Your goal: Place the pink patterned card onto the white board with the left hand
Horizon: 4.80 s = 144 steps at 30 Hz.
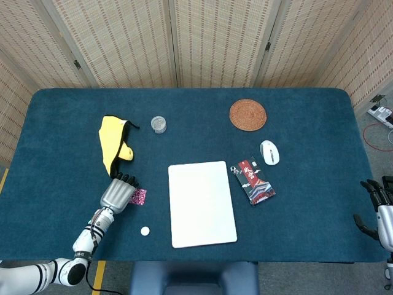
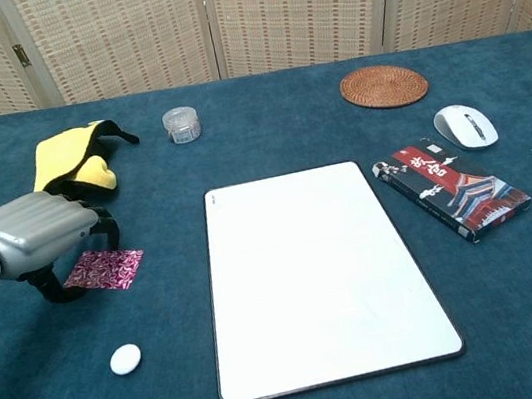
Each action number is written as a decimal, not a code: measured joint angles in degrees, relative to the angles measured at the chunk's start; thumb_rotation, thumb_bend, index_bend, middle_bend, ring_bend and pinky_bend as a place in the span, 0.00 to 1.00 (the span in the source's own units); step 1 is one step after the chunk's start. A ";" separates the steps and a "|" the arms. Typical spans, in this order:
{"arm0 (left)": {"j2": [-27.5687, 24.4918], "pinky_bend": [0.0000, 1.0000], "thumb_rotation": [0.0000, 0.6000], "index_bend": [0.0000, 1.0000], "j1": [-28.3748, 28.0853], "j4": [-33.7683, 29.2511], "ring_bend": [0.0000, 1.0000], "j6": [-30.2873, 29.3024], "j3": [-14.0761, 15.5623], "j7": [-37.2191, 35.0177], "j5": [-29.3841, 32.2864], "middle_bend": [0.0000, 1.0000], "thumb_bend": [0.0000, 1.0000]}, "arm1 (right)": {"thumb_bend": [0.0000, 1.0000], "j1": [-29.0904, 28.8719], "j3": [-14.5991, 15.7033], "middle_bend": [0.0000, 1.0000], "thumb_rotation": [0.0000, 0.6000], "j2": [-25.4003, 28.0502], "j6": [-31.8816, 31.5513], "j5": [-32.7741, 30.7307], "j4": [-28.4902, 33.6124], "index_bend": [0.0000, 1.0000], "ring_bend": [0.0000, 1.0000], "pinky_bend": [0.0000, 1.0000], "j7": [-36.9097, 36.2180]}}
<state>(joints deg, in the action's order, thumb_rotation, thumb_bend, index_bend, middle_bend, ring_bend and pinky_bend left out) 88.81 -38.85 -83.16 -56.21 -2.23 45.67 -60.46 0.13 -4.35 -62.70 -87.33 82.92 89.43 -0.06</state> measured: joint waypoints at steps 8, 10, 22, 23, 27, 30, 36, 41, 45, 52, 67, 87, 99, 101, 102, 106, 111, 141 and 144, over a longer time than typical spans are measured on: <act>-0.38 0.23 1.00 0.39 -0.13 -0.56 0.23 -0.54 0.35 -0.63 -0.57 0.25 0.32 | 0.31 0.01 -0.04 0.18 1.00 -0.10 0.04 0.00 -0.14 0.16 0.25 0.16 -0.11; -0.69 0.23 1.00 0.39 -0.15 -1.09 0.23 -0.95 0.39 -0.77 -1.16 0.25 0.32 | 0.31 0.04 -0.08 0.18 1.00 -0.07 -0.08 0.03 -0.10 0.16 0.25 0.16 -0.08; -1.77 0.22 1.00 0.39 -2.87 -6.34 0.23 -1.62 -0.76 -1.01 -6.10 0.25 0.32 | 0.31 0.23 -0.17 0.18 1.00 0.33 -0.52 0.18 0.56 0.16 0.25 0.16 0.48; -1.58 0.22 1.00 0.39 -3.26 -6.53 0.23 -1.44 -0.96 -0.95 -6.37 0.25 0.32 | 0.31 0.25 -0.17 0.18 1.00 0.39 -0.57 0.21 0.66 0.16 0.25 0.16 0.55; -0.17 0.22 1.00 0.39 -5.43 -7.12 0.23 -0.40 -1.81 -0.49 -7.93 0.25 0.32 | 0.31 0.48 -0.15 0.18 1.00 0.67 -0.79 0.09 1.09 0.16 0.25 0.16 0.85; 1.19 0.22 1.00 0.39 -6.97 -7.01 0.23 0.79 -2.16 -0.11 -8.74 0.25 0.32 | 0.31 0.68 -0.14 0.18 1.00 0.80 -0.97 -0.02 1.29 0.16 0.25 0.16 0.93; 4.14 0.22 1.00 0.39 -9.84 -5.91 0.23 3.15 -2.49 1.61 -9.27 0.25 0.32 | 0.31 0.96 -0.14 0.18 1.00 1.02 -1.26 -0.13 1.56 0.16 0.25 0.16 1.02; 6.06 0.21 1.00 0.37 -11.51 -4.74 0.22 4.40 -2.80 2.68 -8.60 0.24 0.32 | 0.31 1.16 -0.15 0.18 1.00 1.12 -1.46 -0.19 1.70 0.16 0.25 0.16 1.02; 7.19 0.21 1.00 0.34 -12.40 -4.35 0.22 4.96 -2.76 3.78 -7.45 0.24 0.32 | 0.31 1.34 -0.13 0.18 1.00 1.10 -1.53 -0.33 1.53 0.16 0.25 0.16 0.82; 8.38 0.19 1.00 0.19 -13.13 -4.06 0.19 5.06 -2.66 5.31 -4.70 0.20 0.29 | 0.31 1.41 -0.24 0.18 1.00 0.81 -1.41 -0.57 0.89 0.16 0.25 0.16 0.17; -2.64 0.17 1.00 0.37 -7.69 -13.78 0.18 -3.10 2.91 1.21 -12.43 0.20 0.29 | 0.31 0.68 -0.45 0.18 1.00 0.31 -0.80 0.16 -0.20 0.16 0.25 0.16 -0.61; -6.88 0.16 1.00 0.43 0.53 -12.36 0.19 -6.26 13.39 -6.56 -29.45 0.20 0.29 | 0.31 0.58 -0.22 0.18 1.00 0.37 -1.33 1.10 1.24 0.17 0.25 0.16 0.95; -5.17 0.16 1.00 0.44 2.20 -9.07 0.19 -3.80 12.29 -7.69 -29.05 0.20 0.30 | 0.31 0.85 0.02 0.18 1.00 0.57 -1.88 1.56 1.76 0.17 0.24 0.16 1.28; -5.11 0.16 1.00 0.44 2.48 -8.92 0.19 -3.56 12.16 -7.68 -28.94 0.20 0.30 | 0.31 0.87 0.05 0.18 1.00 0.59 -1.85 1.56 1.75 0.17 0.24 0.16 1.27; -5.10 0.16 1.00 0.44 2.62 -8.78 0.19 -3.47 12.10 -7.64 -28.94 0.20 0.30 | 0.31 0.88 0.07 0.18 1.00 0.59 -1.81 1.54 1.73 0.17 0.24 0.16 1.26; -5.02 0.16 1.00 0.44 2.97 -8.42 0.19 -2.94 11.75 -7.75 -28.80 0.20 0.32 | 0.31 0.90 0.08 0.18 1.00 0.49 -1.82 1.51 1.63 0.17 0.24 0.16 1.18; -4.79 0.16 1.00 0.45 3.12 -8.10 0.19 -2.64 11.28 -7.85 -28.89 0.20 0.32 | 0.31 0.87 0.06 0.18 1.00 0.48 -1.80 1.53 1.60 0.17 0.24 0.16 1.15; -3.59 0.16 1.00 0.50 4.07 -6.33 0.20 -0.22 9.63 -8.97 -29.60 0.20 0.32 | 0.31 0.83 0.08 0.18 1.00 0.52 -1.59 1.34 1.93 0.17 0.24 0.16 1.57; -3.52 0.16 1.00 0.51 4.13 -6.23 0.20 -0.18 9.49 -9.11 -29.74 0.20 0.33 | 0.31 0.81 0.09 0.18 1.00 0.51 -1.55 1.35 1.99 0.17 0.24 0.16 1.63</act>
<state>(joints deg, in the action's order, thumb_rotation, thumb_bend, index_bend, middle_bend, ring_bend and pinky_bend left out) 85.29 -34.72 -89.39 -56.39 7.27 36.56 -90.20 0.94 -4.26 -62.19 -88.89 84.27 91.42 1.57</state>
